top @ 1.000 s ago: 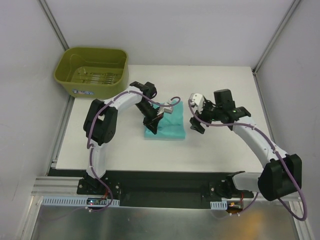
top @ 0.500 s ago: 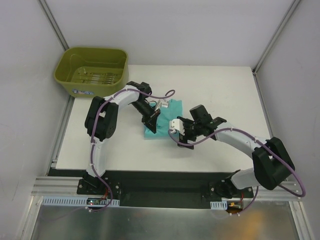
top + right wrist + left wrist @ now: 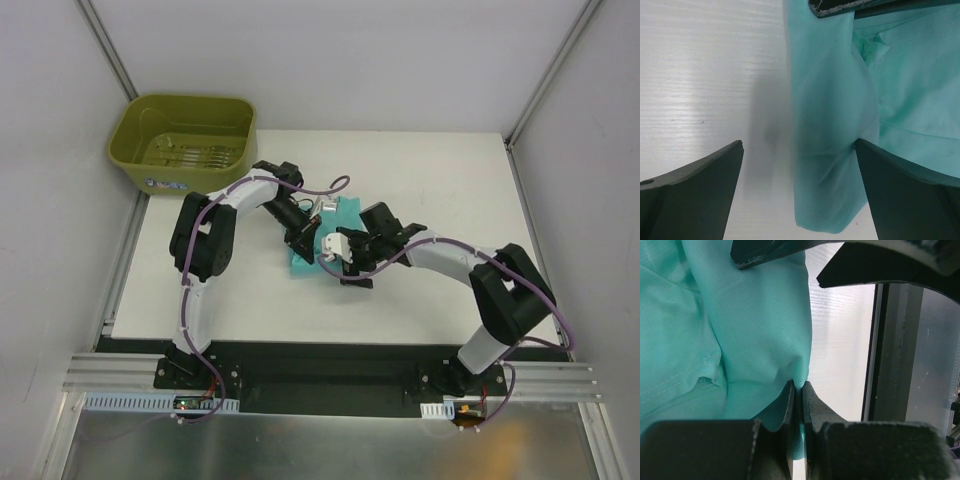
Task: Roll the t-shirts
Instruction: Roll the T-shirt to the center of the board.
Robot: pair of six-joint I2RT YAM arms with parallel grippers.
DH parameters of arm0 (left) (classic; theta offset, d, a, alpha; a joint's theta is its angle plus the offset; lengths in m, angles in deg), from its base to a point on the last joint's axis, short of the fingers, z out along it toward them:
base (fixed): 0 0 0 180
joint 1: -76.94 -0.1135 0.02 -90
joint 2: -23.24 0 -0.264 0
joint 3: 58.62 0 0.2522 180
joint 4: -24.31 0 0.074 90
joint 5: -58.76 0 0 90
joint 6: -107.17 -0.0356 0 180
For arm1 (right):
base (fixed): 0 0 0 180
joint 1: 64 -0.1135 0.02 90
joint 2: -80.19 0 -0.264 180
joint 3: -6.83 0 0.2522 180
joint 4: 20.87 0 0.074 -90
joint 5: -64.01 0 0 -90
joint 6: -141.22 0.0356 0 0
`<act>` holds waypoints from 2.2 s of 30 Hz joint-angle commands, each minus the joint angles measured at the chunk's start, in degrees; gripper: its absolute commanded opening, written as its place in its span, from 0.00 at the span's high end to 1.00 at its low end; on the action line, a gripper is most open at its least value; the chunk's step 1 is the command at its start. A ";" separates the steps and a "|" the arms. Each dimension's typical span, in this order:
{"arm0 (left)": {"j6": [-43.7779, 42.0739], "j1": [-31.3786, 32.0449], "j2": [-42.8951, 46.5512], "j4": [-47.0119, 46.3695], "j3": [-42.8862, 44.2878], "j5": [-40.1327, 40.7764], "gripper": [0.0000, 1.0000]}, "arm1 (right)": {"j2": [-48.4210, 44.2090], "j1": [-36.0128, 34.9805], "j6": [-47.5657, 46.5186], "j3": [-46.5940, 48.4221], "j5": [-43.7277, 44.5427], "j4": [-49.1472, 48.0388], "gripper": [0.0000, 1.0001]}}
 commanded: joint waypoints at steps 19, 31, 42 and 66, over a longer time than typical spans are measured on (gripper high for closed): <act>1.02 -2.63 10.32 -9.18 -13.75 0.53 0.53 | 14.82 1.79 7.12 24.41 -5.45 22.82 0.80; 13.58 -3.32 13.40 -16.47 -19.11 4.56 0.54 | 16.06 2.41 11.17 26.54 -6.69 25.57 0.81; 25.65 -10.71 21.30 -27.11 -13.92 8.34 0.52 | 23.34 6.18 12.40 36.97 -15.90 41.35 0.82; -17.14 7.57 44.16 -66.66 -55.66 23.56 0.46 | 45.41 13.92 25.49 54.75 -30.59 55.54 0.83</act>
